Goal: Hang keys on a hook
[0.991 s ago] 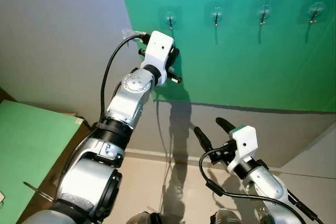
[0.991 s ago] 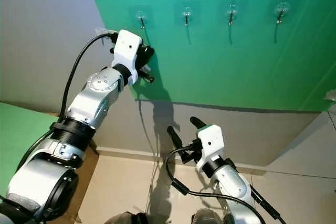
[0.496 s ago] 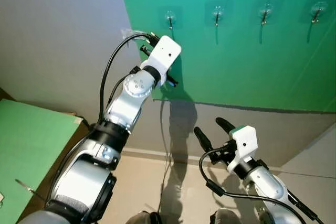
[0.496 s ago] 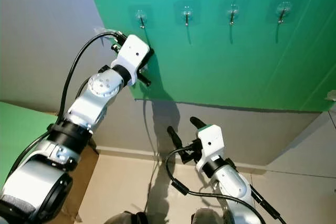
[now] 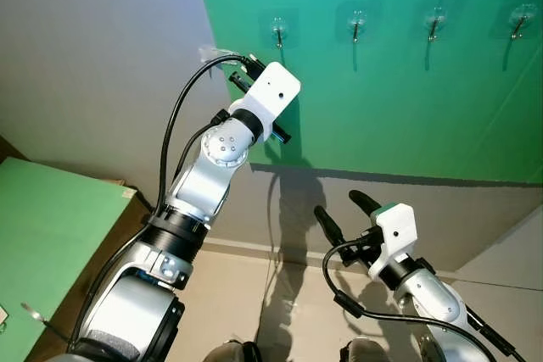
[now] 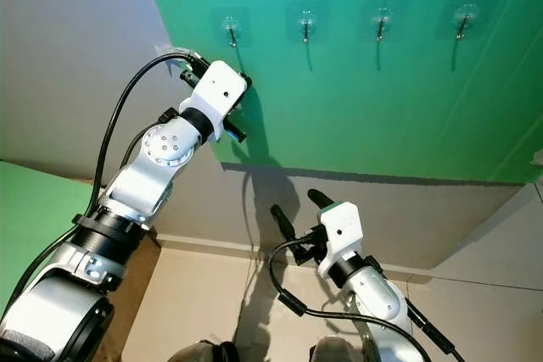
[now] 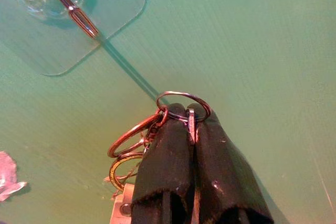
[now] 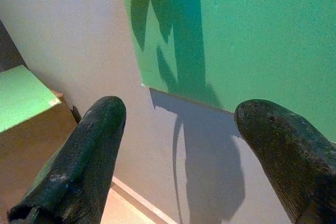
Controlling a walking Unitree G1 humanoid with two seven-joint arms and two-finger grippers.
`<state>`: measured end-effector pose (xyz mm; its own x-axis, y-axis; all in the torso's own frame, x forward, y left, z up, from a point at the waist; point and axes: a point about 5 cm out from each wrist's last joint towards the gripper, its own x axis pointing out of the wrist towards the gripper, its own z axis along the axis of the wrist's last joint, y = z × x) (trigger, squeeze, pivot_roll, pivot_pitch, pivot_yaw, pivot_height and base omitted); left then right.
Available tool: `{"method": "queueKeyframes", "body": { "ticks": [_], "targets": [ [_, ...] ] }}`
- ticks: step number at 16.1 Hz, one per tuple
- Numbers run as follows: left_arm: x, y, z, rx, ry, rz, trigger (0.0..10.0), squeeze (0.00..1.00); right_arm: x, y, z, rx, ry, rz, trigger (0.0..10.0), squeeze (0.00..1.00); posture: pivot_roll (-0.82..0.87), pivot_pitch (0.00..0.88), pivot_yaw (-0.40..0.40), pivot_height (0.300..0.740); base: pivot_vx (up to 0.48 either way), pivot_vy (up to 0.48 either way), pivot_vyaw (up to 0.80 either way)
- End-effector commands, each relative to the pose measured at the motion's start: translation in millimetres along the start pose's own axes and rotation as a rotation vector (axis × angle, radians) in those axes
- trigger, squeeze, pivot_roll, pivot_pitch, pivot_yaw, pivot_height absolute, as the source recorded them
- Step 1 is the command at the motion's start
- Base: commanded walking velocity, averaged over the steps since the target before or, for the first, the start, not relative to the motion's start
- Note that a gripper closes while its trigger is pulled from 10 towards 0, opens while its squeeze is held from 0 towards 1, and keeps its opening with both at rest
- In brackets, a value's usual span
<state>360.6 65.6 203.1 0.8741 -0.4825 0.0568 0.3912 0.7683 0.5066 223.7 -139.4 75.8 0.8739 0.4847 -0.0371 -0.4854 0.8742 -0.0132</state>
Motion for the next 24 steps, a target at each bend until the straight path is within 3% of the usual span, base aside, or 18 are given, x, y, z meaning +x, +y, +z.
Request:
{"method": "queueKeyframes", "body": {
  "ticks": [1, 4, 17, 24],
  "targets": [
    [-1.8, 3.3, 4.1, 0.019, -0.009, 0.019, 0.0, 0.0, -0.3, 3.5, -1.2, 0.015, 0.008, 0.021, 10.0, 0.0, -0.28, 0.061, 0.123, 0.74, 0.0, 0.0, 0.0],
    [-3.5, 3.1, 8.4, 0.011, -0.017, 0.026, 0.0, 0.0, -0.2, 3.7, -1.5, 0.018, 0.01, 0.022, 10.0, 0.0, -0.28, 0.067, 0.122, 0.74, 0.0, 0.0, 0.0],
    [-1.0, 32.0, 28.1, 0.067, -0.019, 0.132, 0.0, 0.0, 0.8, 2.9, -2.2, 0.021, 0.013, 0.025, 10.0, 0.0, -0.28, 0.075, 0.118, 0.74, 0.0, 0.0, 0.0],
    [9.5, 39.4, 37.4, 0.084, -0.025, 0.148, 0.0, 0.0, 1.5, 2.8, -1.5, 0.021, 0.013, 0.033, 10.0, 0.0, -0.28, 0.078, 0.118, 0.74, 0.0, 0.0, 0.0]
  ]
}}
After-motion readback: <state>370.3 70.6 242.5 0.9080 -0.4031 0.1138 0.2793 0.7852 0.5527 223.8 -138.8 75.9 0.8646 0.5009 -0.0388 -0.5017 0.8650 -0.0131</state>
